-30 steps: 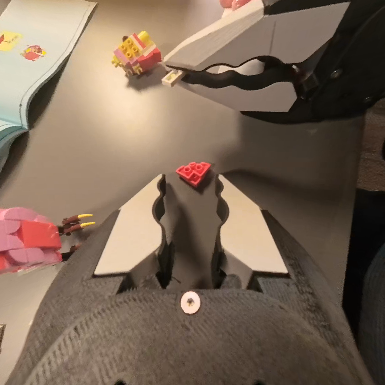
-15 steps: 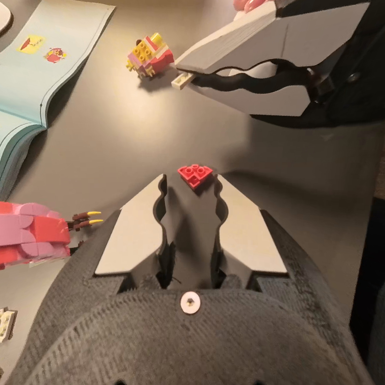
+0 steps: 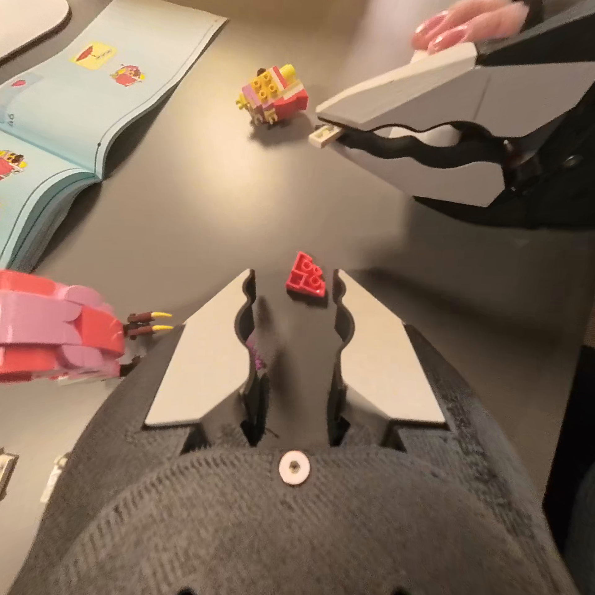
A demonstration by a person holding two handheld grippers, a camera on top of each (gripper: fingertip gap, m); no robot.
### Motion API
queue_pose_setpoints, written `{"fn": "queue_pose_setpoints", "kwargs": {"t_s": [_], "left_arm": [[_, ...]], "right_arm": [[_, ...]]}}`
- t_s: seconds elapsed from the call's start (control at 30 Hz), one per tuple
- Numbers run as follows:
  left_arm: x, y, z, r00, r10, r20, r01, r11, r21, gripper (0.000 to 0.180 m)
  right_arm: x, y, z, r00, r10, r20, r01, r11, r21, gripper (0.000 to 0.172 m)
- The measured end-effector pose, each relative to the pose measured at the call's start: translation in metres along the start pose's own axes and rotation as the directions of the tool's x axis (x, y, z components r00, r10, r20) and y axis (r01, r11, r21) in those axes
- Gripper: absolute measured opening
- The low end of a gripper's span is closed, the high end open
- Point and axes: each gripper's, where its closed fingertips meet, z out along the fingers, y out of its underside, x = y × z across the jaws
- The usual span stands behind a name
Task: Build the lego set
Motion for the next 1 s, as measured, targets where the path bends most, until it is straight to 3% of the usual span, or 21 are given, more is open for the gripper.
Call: {"fn": "queue_pose_setpoints", "kwargs": {"t_s": [0.5,0.67,0.77,1.0], "left_arm": [[0.0045,0.0068,0.0005,0.998,0.055,-0.012,-0.056,0.998,-0.042,0.030],[-0.0026,0.0082,-0.0017,0.997,0.069,0.018,-0.068,0.996,-0.058,0.030],[0.0041,0.0059,-0.0021,0.998,0.046,-0.044,-0.047,0.999,-0.027,0.034],[0.0043,0.0053,0.0025,0.996,0.069,-0.051,-0.071,0.997,-0.038,0.036]], "right_arm": [[0.0001,-0.0024,-0.0003,1.000,-0.024,-0.003,0.024,1.000,0.010,0.003],[-0.0016,-0.0041,-0.0004,0.999,-0.041,0.002,0.040,0.999,0.017,0.002],[-0.0024,-0.0050,-0.0004,0.999,-0.046,0.006,0.046,0.999,0.020,0.002],[-0.0048,-0.0084,-0.0007,0.997,-0.070,0.012,0.070,0.997,0.035,0.002]]}}
